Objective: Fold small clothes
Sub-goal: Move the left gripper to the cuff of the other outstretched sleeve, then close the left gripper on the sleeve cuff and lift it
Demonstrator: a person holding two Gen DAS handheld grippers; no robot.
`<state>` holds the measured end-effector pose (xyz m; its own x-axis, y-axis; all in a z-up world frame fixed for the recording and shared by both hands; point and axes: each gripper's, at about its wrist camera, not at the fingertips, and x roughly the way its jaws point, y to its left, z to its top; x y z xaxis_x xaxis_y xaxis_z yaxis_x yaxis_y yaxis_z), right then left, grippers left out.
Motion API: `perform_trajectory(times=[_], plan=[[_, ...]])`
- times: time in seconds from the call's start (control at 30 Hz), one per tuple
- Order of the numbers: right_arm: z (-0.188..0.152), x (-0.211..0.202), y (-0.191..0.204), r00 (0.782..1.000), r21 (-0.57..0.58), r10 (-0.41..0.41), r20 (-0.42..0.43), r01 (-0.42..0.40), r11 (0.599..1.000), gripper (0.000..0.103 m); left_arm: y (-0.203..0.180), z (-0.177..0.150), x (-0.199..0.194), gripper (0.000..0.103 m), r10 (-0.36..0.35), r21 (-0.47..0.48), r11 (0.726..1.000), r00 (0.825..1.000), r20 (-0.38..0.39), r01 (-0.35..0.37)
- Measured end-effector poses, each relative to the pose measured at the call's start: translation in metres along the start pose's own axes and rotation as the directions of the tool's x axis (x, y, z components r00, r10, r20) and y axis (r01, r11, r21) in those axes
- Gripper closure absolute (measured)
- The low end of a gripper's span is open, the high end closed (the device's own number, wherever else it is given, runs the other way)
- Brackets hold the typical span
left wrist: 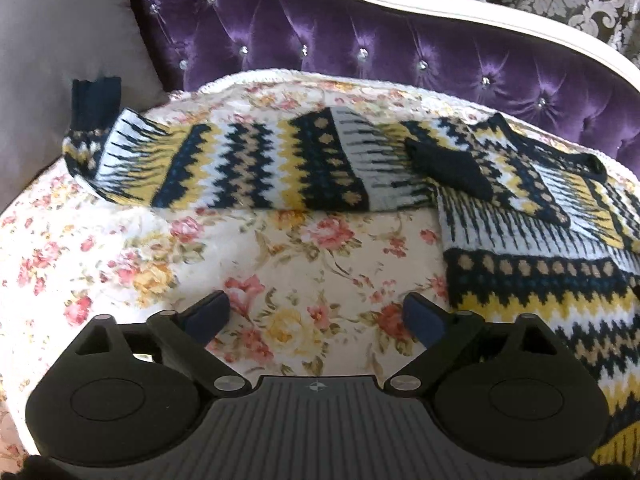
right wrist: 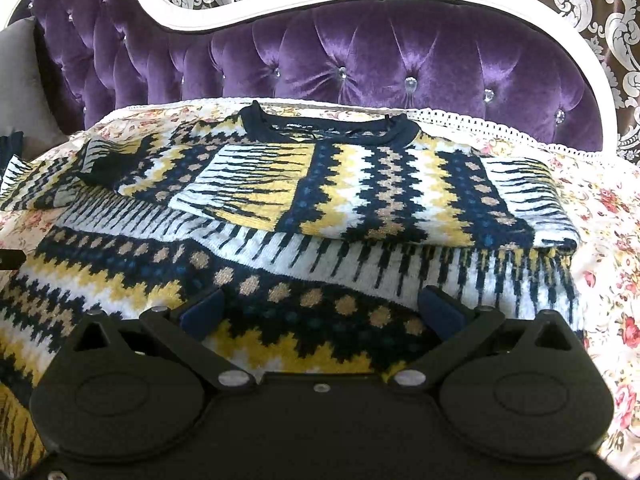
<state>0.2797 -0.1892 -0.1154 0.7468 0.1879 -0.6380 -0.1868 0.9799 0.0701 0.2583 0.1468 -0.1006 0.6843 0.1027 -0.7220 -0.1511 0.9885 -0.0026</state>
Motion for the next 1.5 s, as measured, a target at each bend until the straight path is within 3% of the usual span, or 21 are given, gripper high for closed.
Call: perform_trajectory(times=[0.2, 0.37, 0.63, 0.83, 1.03, 1.2, 1.3, 1.33, 1.37, 1.4, 1.43, 1.47, 1.5], plan=[[0.013, -0.01, 0.008, 0.997, 0.04, 0.005, 0.082, -0.008, 0.999, 0.001, 0.019, 0.006, -0.004, 0.013, 0.051, -0.079, 0.996, 0.998, 0.033, -0.048], [0.026, 0.005, 0.019, 0.997, 0.071, 0.018, 0.076, -0.024, 0.997, 0.001, 0.04, 0.011, -0.011, 0.013, 0.097, -0.181, 0.98, 0.993, 0.064, -0.084], [0.015, 0.024, 0.038, 0.999, 0.0, -0.029, 0.031, 0.029, 1.0, 0.0, 0.098, 0.026, -0.017, 0.013, 0.156, -0.338, 0.934, 0.984, 0.092, -0.116], [0.011, 0.025, 0.038, 0.998, 0.003, -0.032, 0.048, 0.032, 0.999, 0.0, 0.162, 0.074, 0.009, 0.013, 0.281, -0.331, 0.911, 0.958, 0.065, -0.245], [0.01, 0.026, 0.038, 0.998, 0.011, -0.028, 0.058, 0.028, 1.0, 0.0, 0.207, 0.116, 0.041, 0.014, 0.317, -0.364, 0.888, 0.947, 0.043, -0.281], [0.01, 0.025, 0.037, 0.998, 0.015, -0.025, 0.06, 0.024, 1.0, 0.0, 0.216, 0.138, 0.067, 0.014, 0.354, -0.303, 0.895, 0.935, 0.031, -0.329], [0.01, 0.025, 0.036, 0.998, 0.016, -0.023, 0.06, 0.023, 1.0, 0.0, 0.219, 0.146, 0.08, 0.015, 0.343, -0.265, 0.906, 0.939, 0.005, -0.33], [0.009, 0.025, 0.036, 0.998, 0.017, -0.023, 0.062, 0.022, 1.0, 0.0, 0.221, 0.148, 0.084, 0.018, 0.339, -0.26, 0.908, 0.941, -0.003, -0.328], [0.009, 0.025, 0.036, 0.998, 0.017, -0.023, 0.063, 0.022, 1.0, 0.0, 0.221, 0.149, 0.087, 0.038, 0.329, -0.255, 0.912, 0.944, -0.01, -0.321], [0.009, 0.025, 0.036, 0.998, 0.017, -0.023, 0.064, 0.022, 1.0, 0.0, 0.222, 0.149, 0.09, 0.072, 0.312, -0.249, 0.919, 0.95, -0.02, -0.307], [0.009, 0.025, 0.036, 0.998, 0.017, -0.023, 0.064, 0.022, 1.0, 0.0, 0.224, 0.148, 0.092, 0.089, 0.288, -0.242, 0.926, 0.957, -0.037, -0.288], [0.009, 0.025, 0.036, 0.998, 0.018, -0.023, 0.065, 0.022, 1.0, 0.0, 0.225, 0.146, 0.09, 0.097, 0.269, -0.246, 0.931, 0.962, -0.042, -0.271], [0.009, 0.026, 0.036, 0.998, 0.018, -0.022, 0.066, 0.021, 1.0, 0.0, 0.224, 0.145, 0.085, 0.097, 0.271, -0.263, 0.927, 0.962, -0.019, -0.267]])
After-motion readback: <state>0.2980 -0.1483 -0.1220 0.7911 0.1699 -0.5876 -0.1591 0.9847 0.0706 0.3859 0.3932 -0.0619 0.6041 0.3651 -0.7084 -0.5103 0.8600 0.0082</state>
